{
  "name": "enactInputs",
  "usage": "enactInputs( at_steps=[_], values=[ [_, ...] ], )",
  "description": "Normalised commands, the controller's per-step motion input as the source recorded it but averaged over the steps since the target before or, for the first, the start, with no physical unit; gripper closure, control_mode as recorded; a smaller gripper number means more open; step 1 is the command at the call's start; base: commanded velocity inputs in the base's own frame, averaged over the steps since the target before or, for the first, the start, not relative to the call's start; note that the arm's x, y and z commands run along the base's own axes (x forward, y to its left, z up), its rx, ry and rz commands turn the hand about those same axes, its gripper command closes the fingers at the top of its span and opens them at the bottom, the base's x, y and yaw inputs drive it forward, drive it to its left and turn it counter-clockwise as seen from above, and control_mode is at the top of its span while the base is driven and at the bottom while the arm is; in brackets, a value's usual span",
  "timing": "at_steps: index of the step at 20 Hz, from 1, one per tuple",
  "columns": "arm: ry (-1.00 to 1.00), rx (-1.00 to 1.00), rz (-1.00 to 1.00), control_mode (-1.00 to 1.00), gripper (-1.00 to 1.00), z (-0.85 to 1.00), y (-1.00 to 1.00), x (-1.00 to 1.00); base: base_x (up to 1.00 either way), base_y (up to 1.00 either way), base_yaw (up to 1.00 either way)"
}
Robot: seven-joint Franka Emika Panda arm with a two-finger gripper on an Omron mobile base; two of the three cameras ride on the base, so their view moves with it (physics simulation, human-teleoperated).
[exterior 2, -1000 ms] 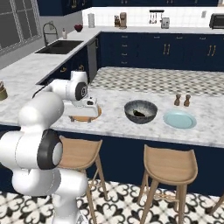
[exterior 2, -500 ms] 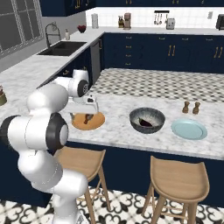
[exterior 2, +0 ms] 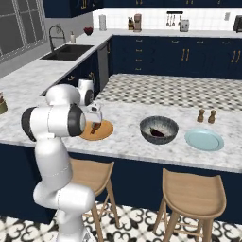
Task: Pick the chicken drumstick and eggplant from their plates and place them in the bowl. Then put the bowl in the fridge.
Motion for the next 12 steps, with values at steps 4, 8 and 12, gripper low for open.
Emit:
enactInputs(
  at_steps=[4,8,12],
  values=[
    [0.04,0.0,-0.09,-1.0,-1.0,-0.33,-0.12,0.65,0.0,0.0,0.0],
    [0.02,0.0,0.0,-1.0,-1.0,-0.23,-0.11,0.78,0.0,0.0,0.0],
    [0.0,0.0,0.0,-1.0,-1.0,-0.3,0.01,0.75,0.0,0.0,0.0]
  ],
)
